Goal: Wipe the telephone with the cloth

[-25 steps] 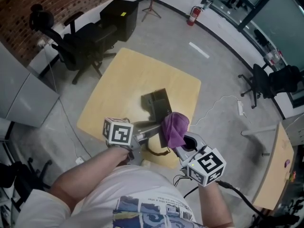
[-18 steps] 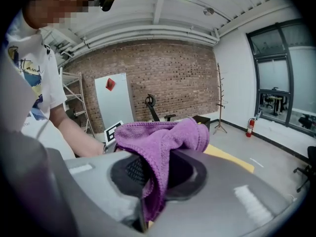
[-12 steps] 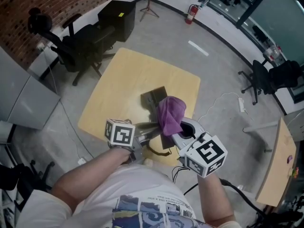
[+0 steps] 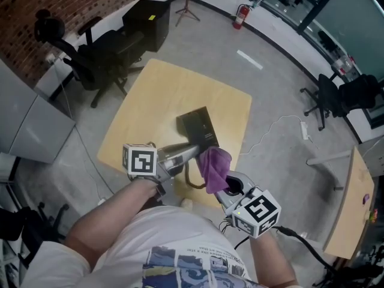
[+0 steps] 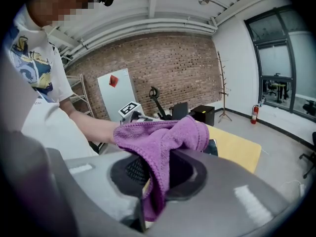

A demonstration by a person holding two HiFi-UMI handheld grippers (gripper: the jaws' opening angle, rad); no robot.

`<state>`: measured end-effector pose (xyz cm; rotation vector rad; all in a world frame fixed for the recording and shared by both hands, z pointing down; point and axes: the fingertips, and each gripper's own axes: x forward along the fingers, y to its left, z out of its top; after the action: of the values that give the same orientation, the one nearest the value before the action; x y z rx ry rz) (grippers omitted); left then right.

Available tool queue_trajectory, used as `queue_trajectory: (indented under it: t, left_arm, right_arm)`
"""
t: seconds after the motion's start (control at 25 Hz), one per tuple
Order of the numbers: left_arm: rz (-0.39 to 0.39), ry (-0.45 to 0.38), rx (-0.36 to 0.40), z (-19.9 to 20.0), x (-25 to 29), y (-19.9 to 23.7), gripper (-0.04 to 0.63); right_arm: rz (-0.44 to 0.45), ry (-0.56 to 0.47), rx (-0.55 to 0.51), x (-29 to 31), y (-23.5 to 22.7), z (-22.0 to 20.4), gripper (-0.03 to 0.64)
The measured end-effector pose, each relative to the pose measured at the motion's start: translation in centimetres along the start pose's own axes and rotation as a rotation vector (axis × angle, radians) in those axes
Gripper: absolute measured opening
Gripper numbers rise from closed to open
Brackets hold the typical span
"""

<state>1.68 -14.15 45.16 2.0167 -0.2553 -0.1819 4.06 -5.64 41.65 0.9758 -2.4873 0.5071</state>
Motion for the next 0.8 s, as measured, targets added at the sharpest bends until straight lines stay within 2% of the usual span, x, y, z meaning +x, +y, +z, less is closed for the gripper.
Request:
queue_trajectory:
  t: [0.16, 0.32, 0.64, 0.8]
  left_arm:
    - [-0.024, -0.026, 0.003, 0.7, -0.2, -0.8, 0.075]
    - [-0.040, -0.024, 0.013, 1.0, -0.6, -1.4, 0.075]
    - [-0.127, 0.044, 0.045, -0.2, -2.0, -3.4, 0.075]
    - [-0.183, 0.088, 0.064, -1.8, -2.4, -4.7, 0.075]
  right_arm:
    - [0.006, 0.028, 0.005, -0.9, 0.3, -1.6, 0.043]
    - [0.024, 0.014, -0.005, -1.7, 0.3, -1.2, 0.044]
    - [0.026, -0.135, -0.034, -3.1, -2.0, 4.8, 0.043]
    - [0.071, -0.177, -0.019, -2.6, -3.1, 6.7, 0.043]
